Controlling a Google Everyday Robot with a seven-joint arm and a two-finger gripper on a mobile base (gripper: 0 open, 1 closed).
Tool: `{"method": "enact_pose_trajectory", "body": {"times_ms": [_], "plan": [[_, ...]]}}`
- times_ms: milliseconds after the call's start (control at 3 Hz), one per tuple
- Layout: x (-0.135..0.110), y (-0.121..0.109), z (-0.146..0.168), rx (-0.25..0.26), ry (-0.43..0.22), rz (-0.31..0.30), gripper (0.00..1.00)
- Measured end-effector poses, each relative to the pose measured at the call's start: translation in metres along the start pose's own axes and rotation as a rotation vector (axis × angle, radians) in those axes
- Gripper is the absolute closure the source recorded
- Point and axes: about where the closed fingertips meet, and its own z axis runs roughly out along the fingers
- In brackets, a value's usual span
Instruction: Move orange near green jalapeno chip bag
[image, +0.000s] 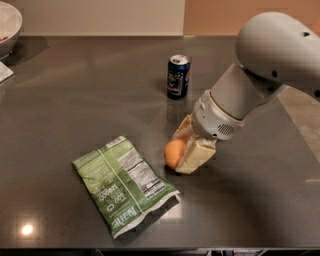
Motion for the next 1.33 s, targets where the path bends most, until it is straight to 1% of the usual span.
{"method": "enact_pose_trajectory", "body": {"times_ms": [333, 1333], "plan": [[-0.0040, 0.0061, 0.0045, -0.006, 0.001, -0.011, 0.83], [-0.0004, 0.0093, 0.0096, -0.012, 0.009, -0.007, 0.13]]}}
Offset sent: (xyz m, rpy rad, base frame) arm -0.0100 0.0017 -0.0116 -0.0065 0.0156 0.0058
